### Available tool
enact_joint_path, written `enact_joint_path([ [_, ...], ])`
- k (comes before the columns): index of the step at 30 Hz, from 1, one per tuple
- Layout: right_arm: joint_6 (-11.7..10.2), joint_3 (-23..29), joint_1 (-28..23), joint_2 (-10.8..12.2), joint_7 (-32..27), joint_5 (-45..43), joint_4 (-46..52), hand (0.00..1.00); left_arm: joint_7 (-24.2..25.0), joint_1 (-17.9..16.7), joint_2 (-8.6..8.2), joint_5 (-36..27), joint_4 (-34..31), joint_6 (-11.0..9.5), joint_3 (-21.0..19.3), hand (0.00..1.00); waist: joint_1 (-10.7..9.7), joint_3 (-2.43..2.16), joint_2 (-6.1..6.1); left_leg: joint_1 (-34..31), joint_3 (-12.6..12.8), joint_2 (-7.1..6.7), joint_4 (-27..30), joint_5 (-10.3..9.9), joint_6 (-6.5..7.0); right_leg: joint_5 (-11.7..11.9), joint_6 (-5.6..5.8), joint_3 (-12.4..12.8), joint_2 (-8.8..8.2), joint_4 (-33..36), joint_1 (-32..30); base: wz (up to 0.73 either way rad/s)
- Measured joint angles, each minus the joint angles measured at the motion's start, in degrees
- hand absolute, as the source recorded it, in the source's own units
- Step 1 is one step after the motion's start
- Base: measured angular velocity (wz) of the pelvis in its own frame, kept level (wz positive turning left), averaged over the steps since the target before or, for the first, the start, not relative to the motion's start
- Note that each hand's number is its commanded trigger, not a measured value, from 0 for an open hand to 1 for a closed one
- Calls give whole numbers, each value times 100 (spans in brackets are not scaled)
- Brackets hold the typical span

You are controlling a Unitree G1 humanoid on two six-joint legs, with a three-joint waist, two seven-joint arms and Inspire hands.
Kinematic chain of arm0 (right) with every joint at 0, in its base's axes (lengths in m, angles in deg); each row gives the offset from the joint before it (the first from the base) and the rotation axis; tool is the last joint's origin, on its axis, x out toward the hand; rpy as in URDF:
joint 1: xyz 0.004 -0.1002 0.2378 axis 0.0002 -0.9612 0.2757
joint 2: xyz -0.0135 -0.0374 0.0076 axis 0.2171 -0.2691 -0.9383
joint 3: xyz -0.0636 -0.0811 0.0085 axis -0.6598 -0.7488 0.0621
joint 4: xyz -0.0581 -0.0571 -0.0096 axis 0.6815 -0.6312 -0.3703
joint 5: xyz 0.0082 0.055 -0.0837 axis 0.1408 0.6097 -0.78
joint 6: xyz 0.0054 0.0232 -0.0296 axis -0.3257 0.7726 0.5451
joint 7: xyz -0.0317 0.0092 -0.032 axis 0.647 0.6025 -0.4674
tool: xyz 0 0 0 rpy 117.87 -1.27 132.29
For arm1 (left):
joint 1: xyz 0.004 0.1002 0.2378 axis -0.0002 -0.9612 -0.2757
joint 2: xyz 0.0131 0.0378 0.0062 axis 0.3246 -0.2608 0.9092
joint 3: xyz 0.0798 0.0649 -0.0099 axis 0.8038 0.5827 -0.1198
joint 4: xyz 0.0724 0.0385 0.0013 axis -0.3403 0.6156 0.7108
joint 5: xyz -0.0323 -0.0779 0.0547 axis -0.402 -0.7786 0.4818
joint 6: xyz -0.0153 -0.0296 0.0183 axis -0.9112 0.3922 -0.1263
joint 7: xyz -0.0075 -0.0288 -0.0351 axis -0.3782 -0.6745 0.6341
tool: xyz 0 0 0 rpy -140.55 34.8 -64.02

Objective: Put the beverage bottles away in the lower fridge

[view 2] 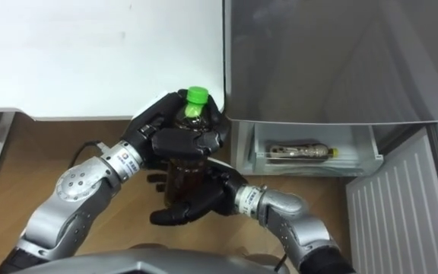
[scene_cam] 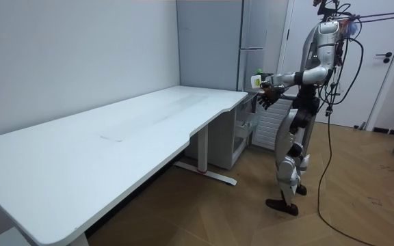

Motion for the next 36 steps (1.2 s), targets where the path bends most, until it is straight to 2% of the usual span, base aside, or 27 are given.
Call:
enact_joint_path([
  [7,0,-112,0,-6,8,17,-41,100,1,1,44,-1,56,0,0,100,-1,3,-5,-2,1,-1,-16,0,0,0,1,-12,0,-8,-13,0],
  [24,-22,-169,0,-24,1,165,-98,100,-27,-3,20,-122,84,23,-20,100,0,-1,-6,-83,-11,0,-8,1,-1,1,-1,-42,-1,-5,-77,0],
  [25,-22,-169,0,-25,1,165,-99,100,-27,-3,20,-122,84,23,-17,74,-8,-2,-4,-82,-11,0,-6,1,-1,1,-1,-42,-1,-5,-81,0],
  [26,-22,-169,0,-25,1,165,-99,100,-27,-3,20,-122,84,23,-19,65,-3,-3,-3,-81,-11,0,-6,1,-1,1,-1,-42,-1,-5,-81,0],
  [27,-22,-169,0,-25,0,166,-99,100,-27,-3,20,-122,84,23,-19,21,-3,-3,-3,-78,-11,0,-6,1,-1,1,-1,-42,-1,-5,-83,0],
  [28,-22,-170,0,-25,0,167,-99,100,-27,-3,20,-122,84,23,-19,0,-3,-3,-3,-78,-11,0,-7,1,-1,1,-1,-42,-1,-5,-86,0],
  [36,-17,-167,-1,-55,-54,170,-143,100,-41,-2,2,-126,83,22,-21,0,2,-4,2,-81,-10,1,-19,1,-1,1,-1,-42,-1,-7,-94,0],
])
